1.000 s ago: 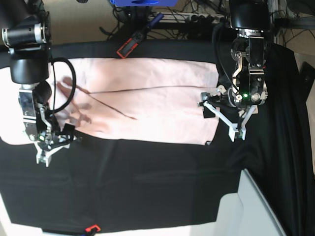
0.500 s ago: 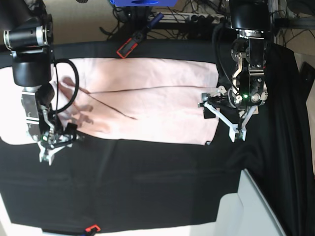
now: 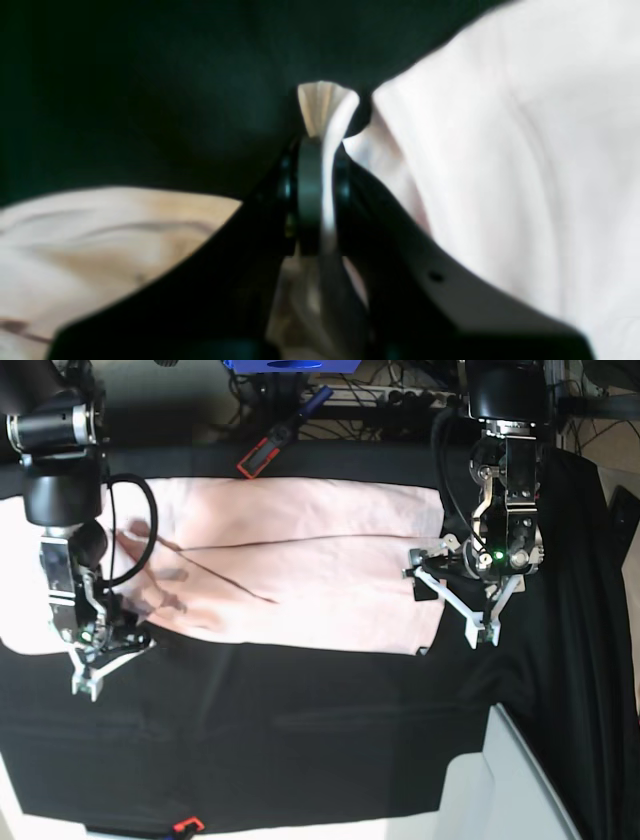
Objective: Fold the T-shirt properly
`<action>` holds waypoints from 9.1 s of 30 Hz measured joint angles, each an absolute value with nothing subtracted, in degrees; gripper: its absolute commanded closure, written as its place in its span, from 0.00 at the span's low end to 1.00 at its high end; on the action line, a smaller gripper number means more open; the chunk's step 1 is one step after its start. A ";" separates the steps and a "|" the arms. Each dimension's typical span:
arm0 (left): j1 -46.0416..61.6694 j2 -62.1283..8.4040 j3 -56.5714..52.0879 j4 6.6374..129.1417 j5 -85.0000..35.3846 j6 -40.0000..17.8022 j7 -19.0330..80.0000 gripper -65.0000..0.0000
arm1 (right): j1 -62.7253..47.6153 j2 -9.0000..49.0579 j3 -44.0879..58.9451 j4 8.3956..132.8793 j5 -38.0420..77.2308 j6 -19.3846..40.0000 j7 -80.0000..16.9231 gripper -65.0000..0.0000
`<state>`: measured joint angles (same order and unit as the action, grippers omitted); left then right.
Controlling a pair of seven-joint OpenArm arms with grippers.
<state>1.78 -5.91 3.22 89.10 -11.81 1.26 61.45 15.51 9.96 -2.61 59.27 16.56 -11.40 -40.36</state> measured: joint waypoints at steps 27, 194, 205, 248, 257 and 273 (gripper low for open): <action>1.74 -5.91 3.29 89.08 -11.79 1.28 61.45 0.22 | -3.22 4.21 24.51 90.56 16.75 -18.11 -57.74 1.00; 0.30 -4.19 18.04 76.14 -13.74 -0.03 50.85 0.83 | 18.09 28.21 30.46 33.12 16.21 14.76 -28.88 1.00; 0.30 -4.29 18.04 76.14 -13.76 -0.03 50.89 0.83 | 19.99 28.97 28.51 31.18 16.38 9.32 -23.40 1.00; 13.69 -2.70 -12.84 97.34 -42.35 1.50 53.23 0.00 | -7.05 18.02 28.14 75.33 16.38 9.37 -27.05 1.00; 13.08 -7.09 -16.36 87.00 -51.13 -10.79 53.21 0.00 | -7.35 17.30 28.25 75.37 16.36 9.39 -27.07 1.00; 7.70 -6.87 -15.64 77.23 -44.66 -12.88 52.42 0.00 | -7.99 17.23 28.25 75.37 16.56 9.41 -27.31 1.00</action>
<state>7.70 -6.87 -15.64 77.23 -44.66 -12.88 52.42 -7.99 17.23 28.25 75.37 16.56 9.41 -27.31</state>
